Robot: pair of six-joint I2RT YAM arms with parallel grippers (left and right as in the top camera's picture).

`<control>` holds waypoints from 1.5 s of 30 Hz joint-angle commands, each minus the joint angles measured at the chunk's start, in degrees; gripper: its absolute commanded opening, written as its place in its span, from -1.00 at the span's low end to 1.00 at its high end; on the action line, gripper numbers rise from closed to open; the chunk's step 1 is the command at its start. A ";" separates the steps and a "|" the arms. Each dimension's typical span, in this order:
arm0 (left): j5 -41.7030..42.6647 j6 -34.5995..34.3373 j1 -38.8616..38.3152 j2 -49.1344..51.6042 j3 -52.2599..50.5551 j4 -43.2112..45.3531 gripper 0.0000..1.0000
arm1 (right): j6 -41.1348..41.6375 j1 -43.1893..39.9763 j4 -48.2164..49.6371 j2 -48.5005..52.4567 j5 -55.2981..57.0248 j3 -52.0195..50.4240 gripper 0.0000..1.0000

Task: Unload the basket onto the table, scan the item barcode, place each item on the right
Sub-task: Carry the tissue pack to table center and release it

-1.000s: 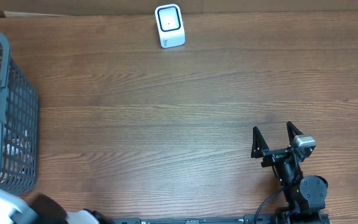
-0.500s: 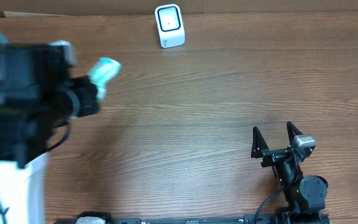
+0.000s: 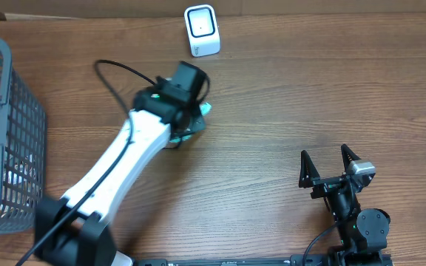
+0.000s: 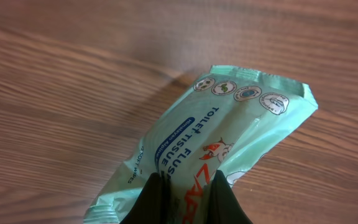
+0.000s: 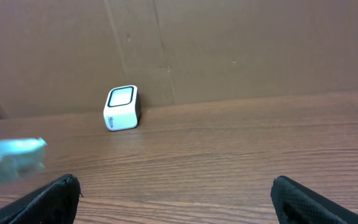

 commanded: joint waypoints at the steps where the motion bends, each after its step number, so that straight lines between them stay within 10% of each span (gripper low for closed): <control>1: -1.20 -6.84 -2.49 6.16 -0.35 1.53 -0.92 | 0.15 -0.35 0.28 -0.42 0.37 -0.59 1.00; 22: -4.09 -6.05 -5.09 10.29 -0.33 6.99 -0.91 | 0.15 -0.35 0.28 -0.42 0.37 -0.59 1.00; 23: -3.50 -6.05 -5.07 10.29 -0.35 7.61 -0.74 | 0.15 -0.35 0.28 -0.42 0.37 -0.59 1.00; 25: 0.13 -4.70 -5.07 10.29 -0.33 9.38 0.65 | 0.15 -0.35 0.28 -0.42 0.37 -0.59 1.00; 26: 0.35 -4.35 -5.07 10.21 -0.15 9.14 0.77 | 0.15 -0.35 0.28 -0.42 0.37 -0.59 1.00; 37: -1.84 7.82 4.39 -3.61 23.80 -13.46 0.75 | 0.15 -0.35 0.28 -0.42 0.37 -0.59 1.00; 45: 0.61 12.39 36.87 -17.38 31.06 -26.84 0.75 | 0.15 -0.35 0.28 -0.42 0.37 -0.59 1.00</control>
